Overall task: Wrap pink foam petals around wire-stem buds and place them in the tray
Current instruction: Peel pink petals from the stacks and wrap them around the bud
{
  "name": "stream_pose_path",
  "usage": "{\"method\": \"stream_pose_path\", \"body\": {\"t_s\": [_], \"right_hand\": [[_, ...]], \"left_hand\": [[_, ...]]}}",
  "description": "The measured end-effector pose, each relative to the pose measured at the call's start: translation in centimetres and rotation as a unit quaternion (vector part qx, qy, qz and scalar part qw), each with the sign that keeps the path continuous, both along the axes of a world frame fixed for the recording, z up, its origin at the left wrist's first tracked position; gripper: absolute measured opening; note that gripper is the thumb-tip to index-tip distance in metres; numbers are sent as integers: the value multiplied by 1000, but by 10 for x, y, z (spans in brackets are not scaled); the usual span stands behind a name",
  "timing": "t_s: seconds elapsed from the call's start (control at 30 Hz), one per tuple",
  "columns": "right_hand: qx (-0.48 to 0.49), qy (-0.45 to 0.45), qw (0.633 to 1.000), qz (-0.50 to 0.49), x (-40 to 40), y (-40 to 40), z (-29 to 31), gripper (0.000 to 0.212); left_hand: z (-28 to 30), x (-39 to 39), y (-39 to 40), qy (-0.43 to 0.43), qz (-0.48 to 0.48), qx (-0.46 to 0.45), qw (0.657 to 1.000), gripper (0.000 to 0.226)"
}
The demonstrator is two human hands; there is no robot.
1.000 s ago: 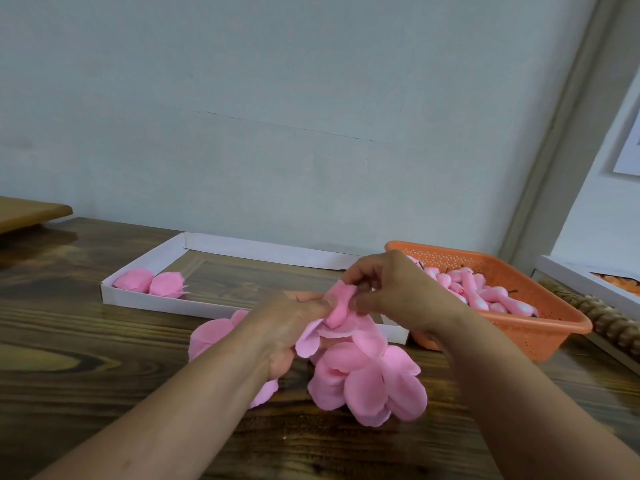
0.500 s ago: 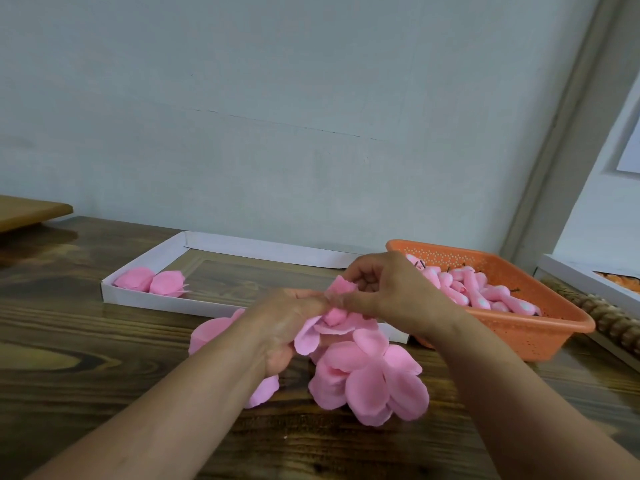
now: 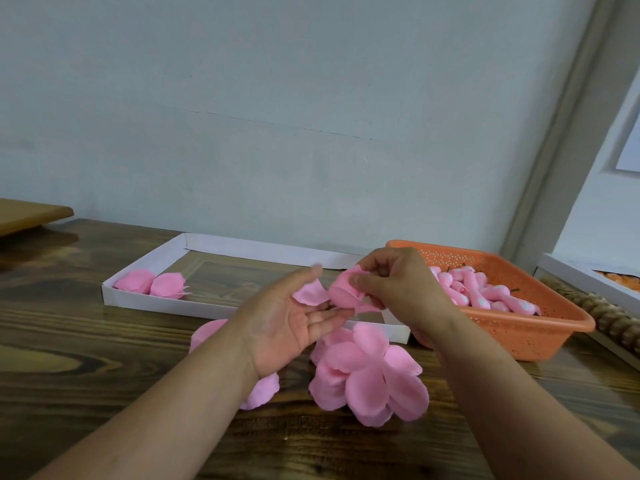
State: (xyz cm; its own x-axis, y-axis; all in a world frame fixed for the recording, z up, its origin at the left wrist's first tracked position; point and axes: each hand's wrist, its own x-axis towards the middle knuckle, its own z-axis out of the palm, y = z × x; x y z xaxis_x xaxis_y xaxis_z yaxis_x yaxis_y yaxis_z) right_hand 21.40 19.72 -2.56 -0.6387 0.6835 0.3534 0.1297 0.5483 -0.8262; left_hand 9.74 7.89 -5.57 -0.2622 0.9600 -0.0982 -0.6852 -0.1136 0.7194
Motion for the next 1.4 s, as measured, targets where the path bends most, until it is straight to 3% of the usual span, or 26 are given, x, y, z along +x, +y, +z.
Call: {"method": "stream_pose_path", "body": {"t_s": [0.1,0.2,0.37,0.5,0.67,0.77,0.93,1.07,1.4], "right_hand": [[-2,3,1000,-13,-2,-1,-1,26],[56,-54,997,-1,-2,-5,-3,25],[176,-138,971,86,2,-19,1,21],[275,-196,936,102,5,-29,8,17],[240,-159,956,49,5,-23,10,18],[254,-181,948,69,5,-29,10,21],[272,-205,937,77,3,-34,9,20],[261,-175,949,11,0,-28,6,18],[197,-68,977,-45,-7,-21,3,13]], "left_hand": [[-5,4,3,75,47,-25,996,35],[-7,9,4,150,98,-70,981,17],[-4,11,-1,213,122,-129,961,18],[-3,11,-1,245,130,-149,949,21],[-4,11,1,272,158,-157,936,26],[-6,13,3,323,170,-181,913,31],[-2,15,-1,281,147,-164,934,32],[-1,15,-1,229,154,-115,954,23],[-8,20,4,184,251,-61,948,23]]}}
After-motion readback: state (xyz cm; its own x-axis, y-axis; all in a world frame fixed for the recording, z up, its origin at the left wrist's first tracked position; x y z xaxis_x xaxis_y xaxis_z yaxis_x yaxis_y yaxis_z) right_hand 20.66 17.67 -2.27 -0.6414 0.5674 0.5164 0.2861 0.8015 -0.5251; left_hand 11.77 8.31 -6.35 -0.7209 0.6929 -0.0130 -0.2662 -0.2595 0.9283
